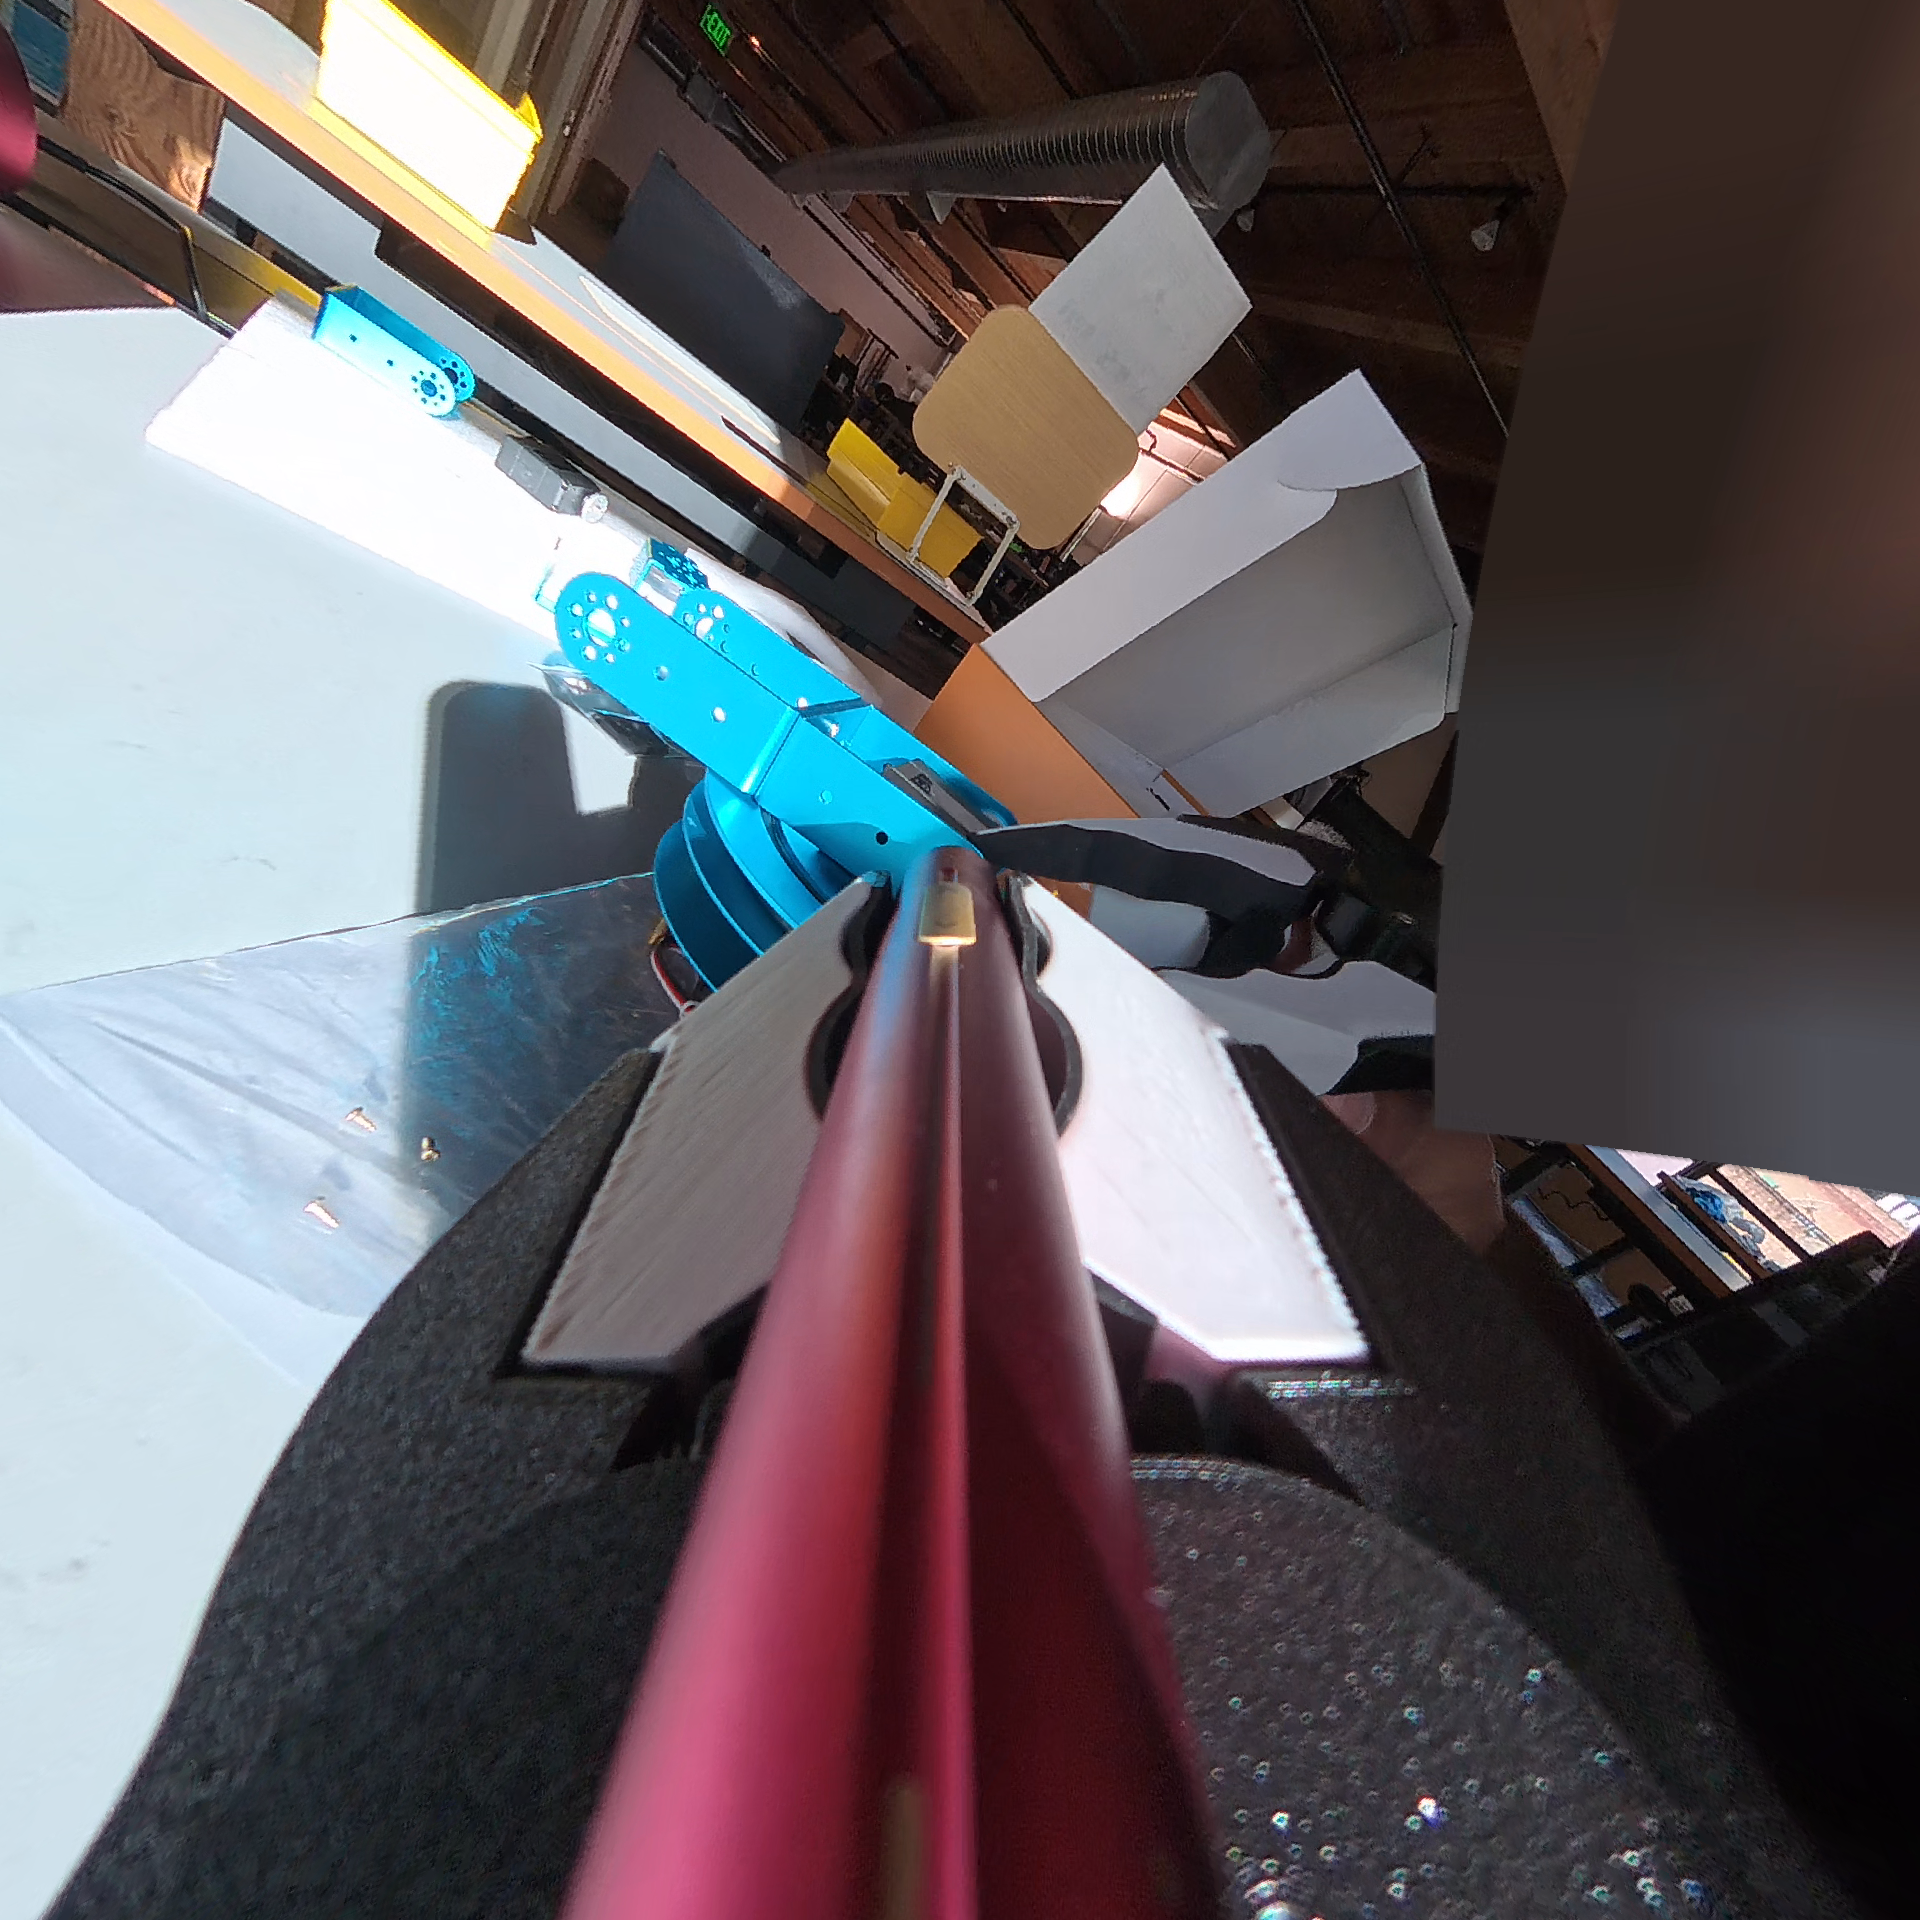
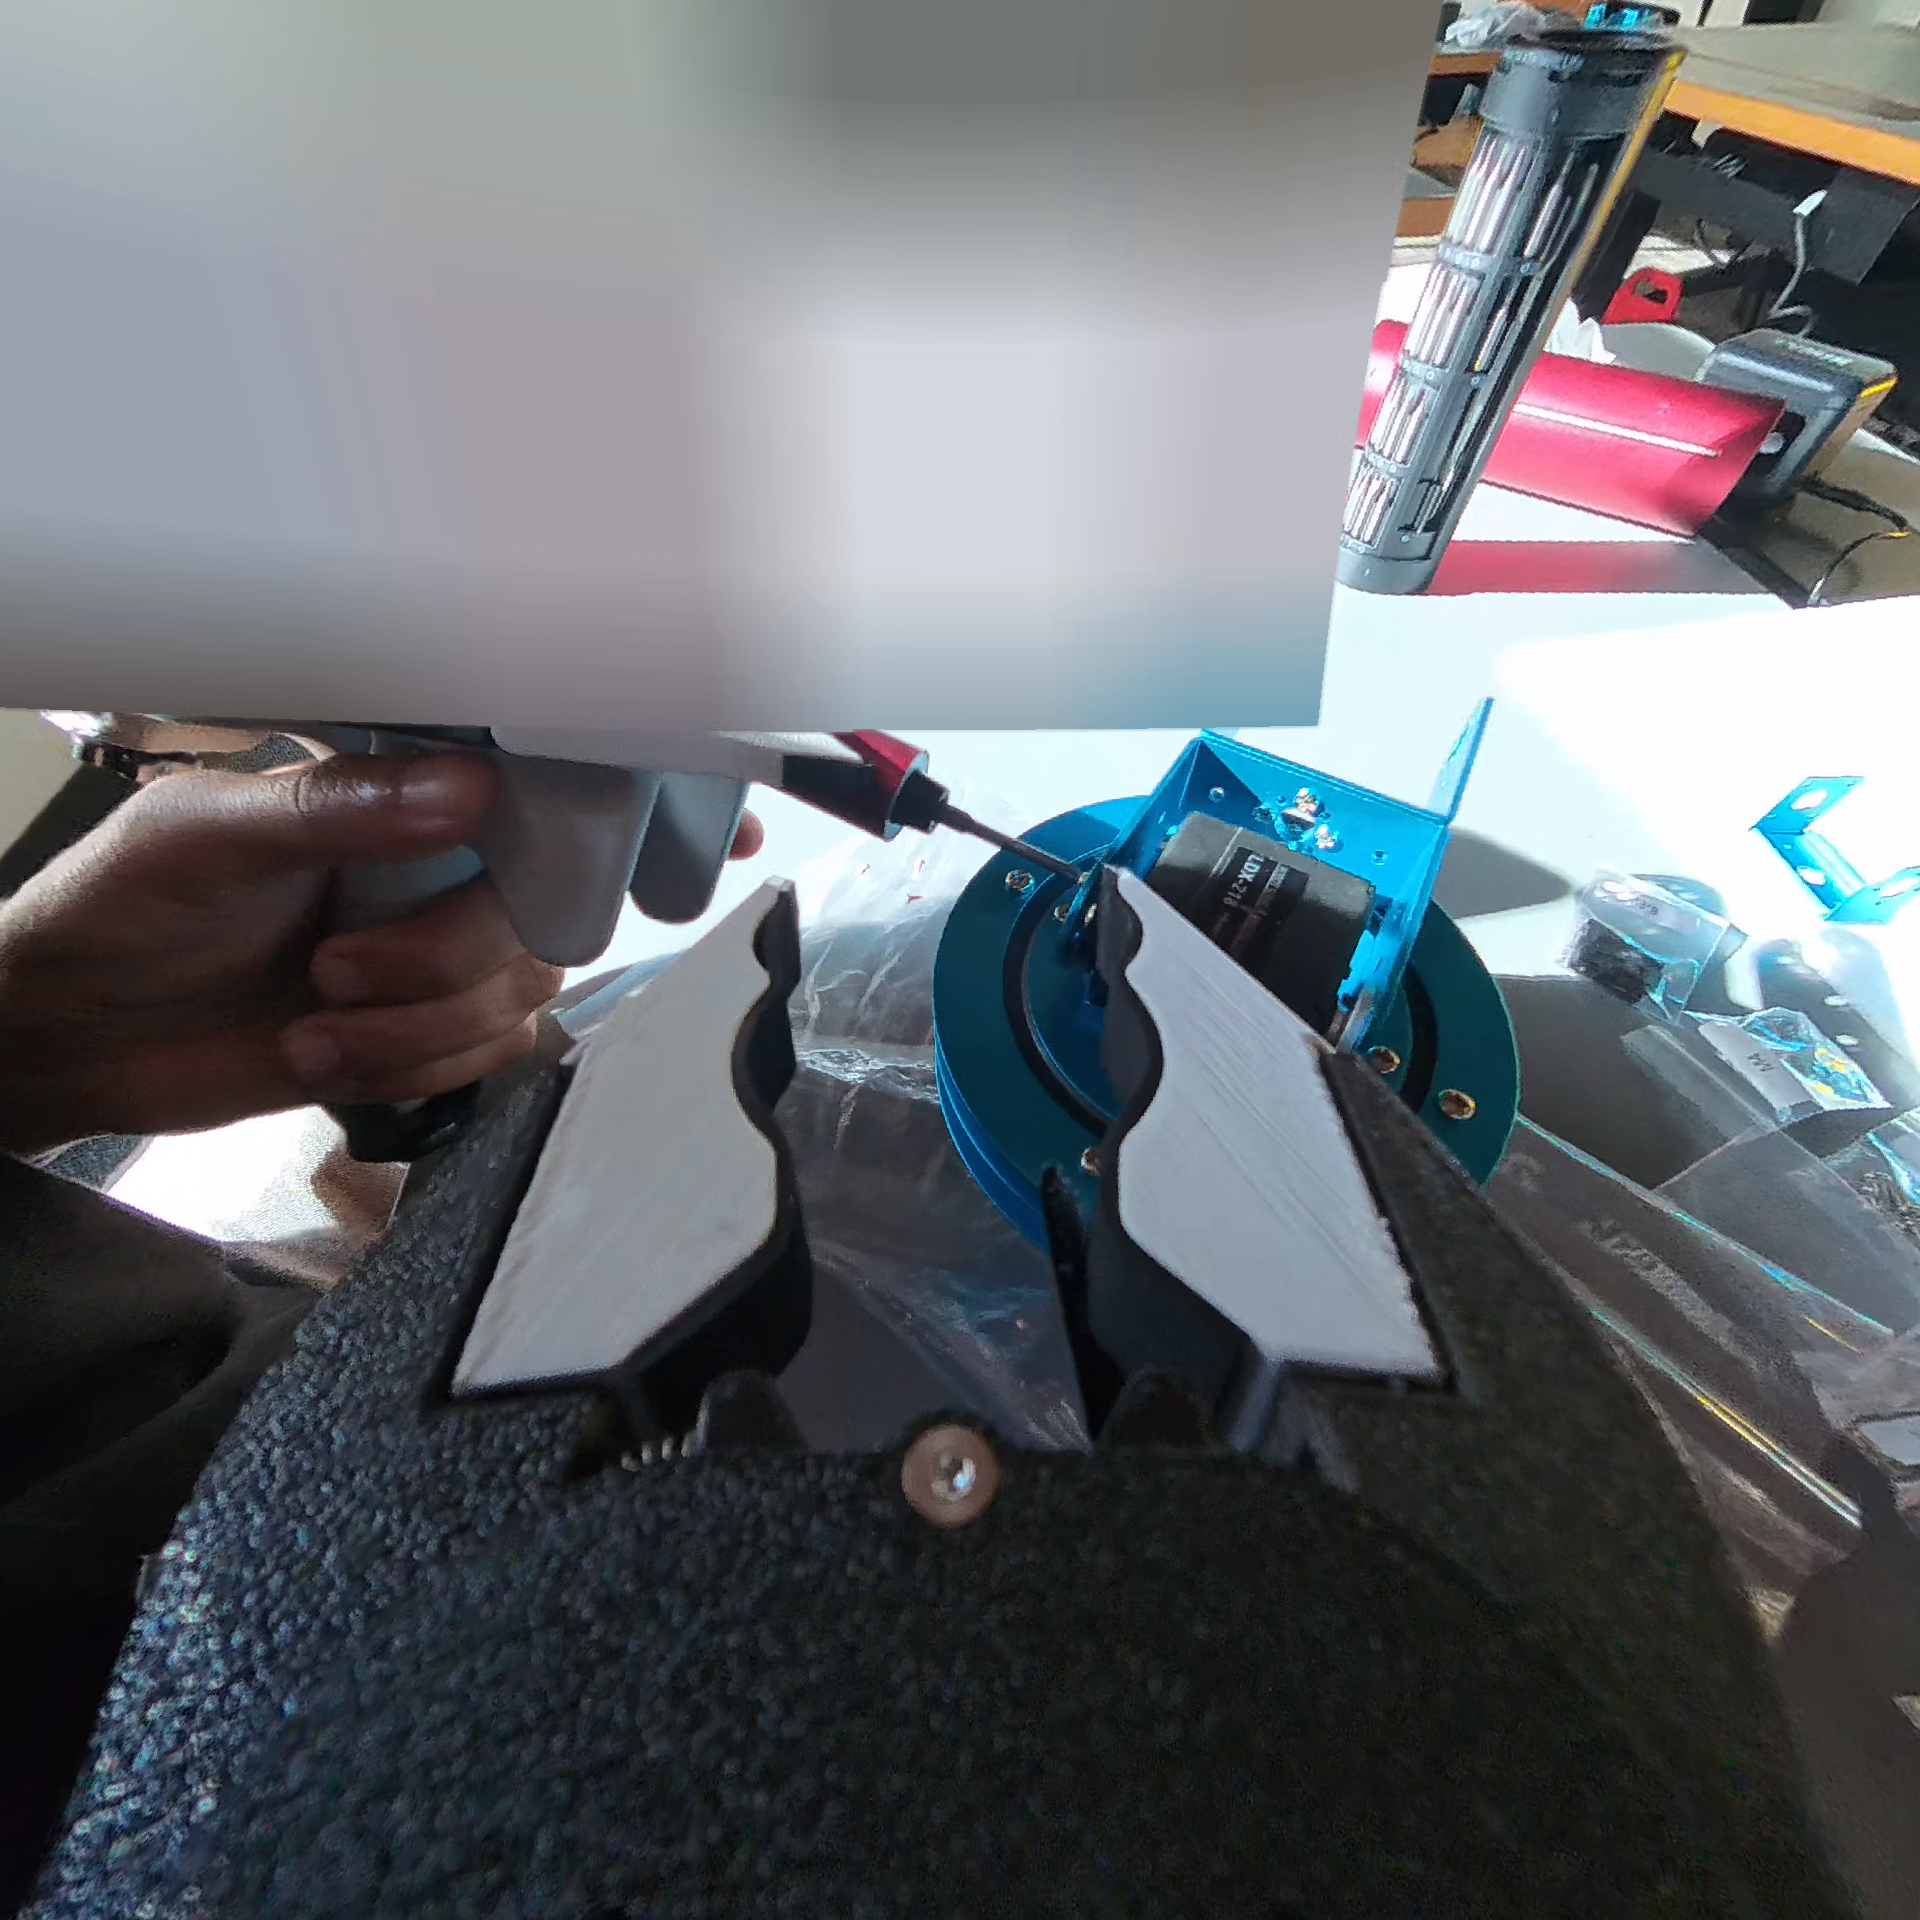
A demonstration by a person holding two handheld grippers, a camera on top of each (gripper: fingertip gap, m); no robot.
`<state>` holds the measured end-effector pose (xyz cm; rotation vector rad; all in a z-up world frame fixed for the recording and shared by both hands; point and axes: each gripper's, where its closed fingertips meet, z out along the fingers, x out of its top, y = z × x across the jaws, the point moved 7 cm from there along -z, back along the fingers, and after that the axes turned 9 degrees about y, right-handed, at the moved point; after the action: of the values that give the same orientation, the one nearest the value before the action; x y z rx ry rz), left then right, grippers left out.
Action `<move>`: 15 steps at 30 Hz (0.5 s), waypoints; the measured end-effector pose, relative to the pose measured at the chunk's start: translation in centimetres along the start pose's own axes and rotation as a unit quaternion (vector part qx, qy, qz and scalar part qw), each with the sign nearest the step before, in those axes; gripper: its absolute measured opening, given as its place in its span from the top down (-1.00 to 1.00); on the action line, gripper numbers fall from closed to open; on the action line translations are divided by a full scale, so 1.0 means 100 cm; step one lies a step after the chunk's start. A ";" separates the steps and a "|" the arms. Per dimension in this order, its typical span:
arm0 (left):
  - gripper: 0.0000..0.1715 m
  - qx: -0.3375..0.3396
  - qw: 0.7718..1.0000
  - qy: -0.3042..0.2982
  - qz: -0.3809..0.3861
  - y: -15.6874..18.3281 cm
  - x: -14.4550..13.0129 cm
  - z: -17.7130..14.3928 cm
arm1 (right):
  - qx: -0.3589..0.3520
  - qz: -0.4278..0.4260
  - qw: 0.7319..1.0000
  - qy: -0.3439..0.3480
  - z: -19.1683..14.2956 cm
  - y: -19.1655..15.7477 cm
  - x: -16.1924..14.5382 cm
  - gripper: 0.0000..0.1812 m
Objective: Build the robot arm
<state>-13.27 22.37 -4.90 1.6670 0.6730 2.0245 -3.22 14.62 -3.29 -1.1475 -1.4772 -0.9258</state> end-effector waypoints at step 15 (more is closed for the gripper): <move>0.75 -0.005 1.000 -0.021 0.000 -0.008 0.003 -0.002 | -0.043 -0.051 0.997 -0.026 -0.001 -0.004 0.006 0.37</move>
<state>-13.54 23.14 -5.22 1.6975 0.6475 1.9845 -3.59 14.52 -2.72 -1.1758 -1.5616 -1.0458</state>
